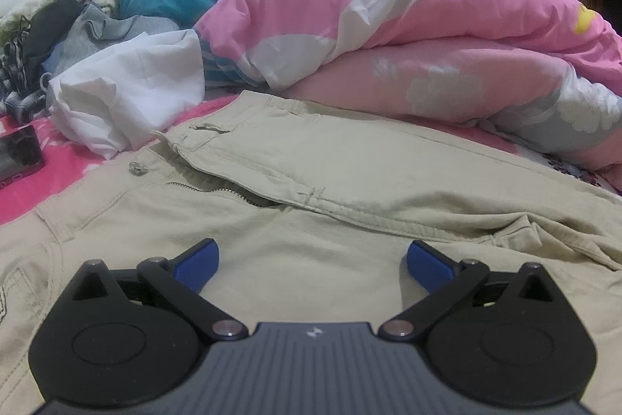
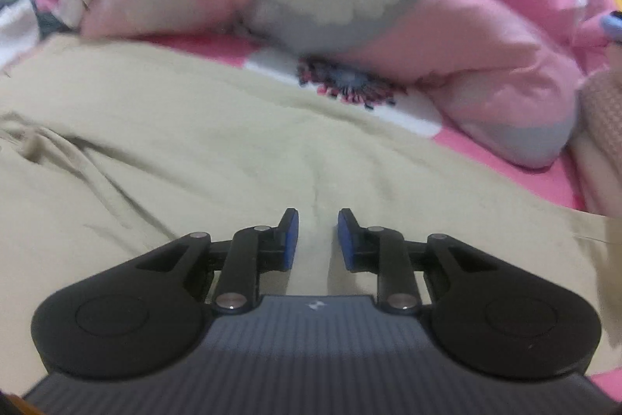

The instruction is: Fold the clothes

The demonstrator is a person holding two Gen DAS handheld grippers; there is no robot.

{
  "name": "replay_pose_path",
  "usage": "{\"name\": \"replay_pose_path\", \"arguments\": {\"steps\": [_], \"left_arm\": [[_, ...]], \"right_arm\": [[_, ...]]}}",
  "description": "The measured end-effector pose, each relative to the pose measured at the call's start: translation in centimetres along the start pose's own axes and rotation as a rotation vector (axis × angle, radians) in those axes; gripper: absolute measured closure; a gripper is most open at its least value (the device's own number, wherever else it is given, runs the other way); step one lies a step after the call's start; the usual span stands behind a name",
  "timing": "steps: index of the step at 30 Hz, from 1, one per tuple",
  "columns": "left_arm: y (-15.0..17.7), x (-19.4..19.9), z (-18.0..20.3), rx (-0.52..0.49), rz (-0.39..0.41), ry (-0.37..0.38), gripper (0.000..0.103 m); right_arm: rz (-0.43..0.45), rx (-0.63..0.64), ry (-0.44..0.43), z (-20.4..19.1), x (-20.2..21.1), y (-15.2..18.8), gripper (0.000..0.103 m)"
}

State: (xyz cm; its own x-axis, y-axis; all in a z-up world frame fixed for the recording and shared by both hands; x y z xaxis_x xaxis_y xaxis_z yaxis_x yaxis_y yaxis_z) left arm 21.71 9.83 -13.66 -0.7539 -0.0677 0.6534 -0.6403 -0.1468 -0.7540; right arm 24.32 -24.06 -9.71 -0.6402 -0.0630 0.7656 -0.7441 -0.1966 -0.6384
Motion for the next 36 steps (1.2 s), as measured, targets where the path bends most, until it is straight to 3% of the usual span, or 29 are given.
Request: {"name": "replay_pose_path", "arguments": {"steps": [7,9,13,16,20,24,27,31,36], "left_arm": [[0.6,5.0,-4.0,0.020,0.041,-0.006,0.001],[1.4,7.1,-6.9,0.033,0.057,-0.032,0.001],[3.4,11.0,-13.5,0.131,0.101,-0.125,0.001],[4.5,11.4,-17.2,0.249,0.068,-0.139,0.001],[5.4,9.9,-19.7,0.419,0.015,-0.044,0.005],[6.1,8.2,-20.9,0.534,-0.006,-0.001,0.021],[6.5,8.1,-21.4,0.587,0.010,-0.001,0.028],[6.2,8.5,-21.7,0.612,0.030,0.005,0.053],[5.7,8.6,-21.4,0.590,0.027,0.033,0.057]], "right_arm": [[0.046,0.013,-0.258,-5.1,4.4,0.3,0.074],[0.046,-0.040,-0.324,-5.3,5.9,1.6,0.069],[0.063,-0.266,-0.419,-1.9,10.0,6.7,0.053],[0.076,-0.496,-0.459,2.9,12.8,12.7,0.044],[0.108,-0.870,-0.435,8.7,15.4,21.6,0.043],[0.171,-1.151,-0.426,11.6,16.4,28.6,0.043],[0.215,-1.279,-0.477,12.4,15.2,30.5,0.043],[0.268,-1.411,-0.540,12.8,14.2,31.8,0.042],[0.328,-1.467,-0.529,13.3,15.5,33.5,0.042]]}}
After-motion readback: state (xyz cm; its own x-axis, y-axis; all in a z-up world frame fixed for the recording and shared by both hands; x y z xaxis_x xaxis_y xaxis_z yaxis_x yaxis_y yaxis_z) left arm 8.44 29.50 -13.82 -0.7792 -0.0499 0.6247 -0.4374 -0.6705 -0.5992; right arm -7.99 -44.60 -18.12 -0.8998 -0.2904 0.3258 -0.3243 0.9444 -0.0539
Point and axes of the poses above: each gripper's, at about its wrist camera, not at the fingertips, and x roughly against the way its jaws point, z to its right, y to its underside, the point moved 4 cm from there along -x, roughly the way its jaws point, and after that the axes turned 8 degrees about -z, right-handed, at the moved point
